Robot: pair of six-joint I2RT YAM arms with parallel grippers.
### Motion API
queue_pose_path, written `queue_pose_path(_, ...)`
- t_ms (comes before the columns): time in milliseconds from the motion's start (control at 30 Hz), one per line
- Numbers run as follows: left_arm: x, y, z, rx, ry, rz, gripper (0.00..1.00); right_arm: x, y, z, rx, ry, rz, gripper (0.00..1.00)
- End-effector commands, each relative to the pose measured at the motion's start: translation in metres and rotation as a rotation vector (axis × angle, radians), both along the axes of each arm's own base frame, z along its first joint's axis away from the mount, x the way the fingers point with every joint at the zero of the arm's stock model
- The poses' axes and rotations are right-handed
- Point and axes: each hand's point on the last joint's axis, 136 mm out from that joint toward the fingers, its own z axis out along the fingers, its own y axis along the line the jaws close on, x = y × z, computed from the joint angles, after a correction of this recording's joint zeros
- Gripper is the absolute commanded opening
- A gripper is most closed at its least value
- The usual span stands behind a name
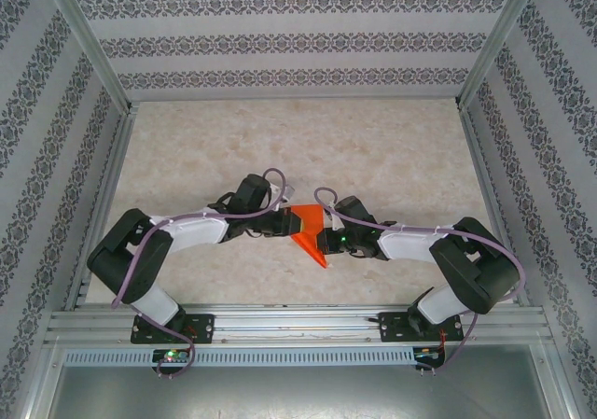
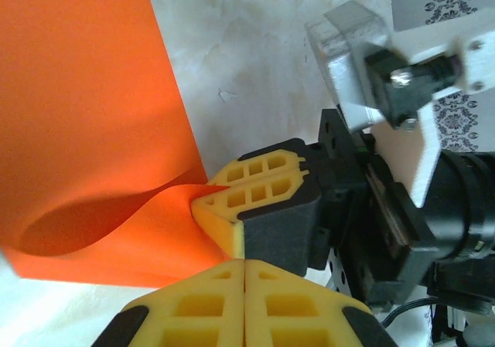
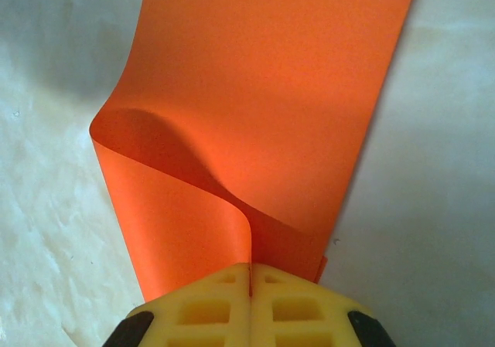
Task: Fold a paper plane with a square sheet of paper (fold left side to right side)
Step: Third fold the triangle at the center of the table.
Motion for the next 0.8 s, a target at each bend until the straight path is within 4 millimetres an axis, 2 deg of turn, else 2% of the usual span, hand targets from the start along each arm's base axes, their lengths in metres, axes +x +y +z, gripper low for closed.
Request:
queue_pose_path(0, 0.003, -0.017, 0.002, -0.050, -0.004, -0.020, 0.08, -0.022, -0.026, -0.036, -0.130, 0.116, -0.030, 0.00)
queue_pose_path(200, 0.004, -0.022, -0.013, -0.049, 0.026, -0.022, 0.07, -0.022, -0.027, -0.037, -0.140, 0.118, -0.028, 0.00)
queue_pose_path(500, -0.002, -0.014, -0.042, 0.017, 0.070, -0.012, 0.07, -0.022, -0.028, -0.039, -0.150, 0.122, -0.028, 0.00)
queue_pose_path(767, -0.004, -0.006, -0.058, 0.084, 0.087, -0.011, 0.07, -0.022, -0.029, -0.039, -0.158, 0.124, -0.027, 0.00)
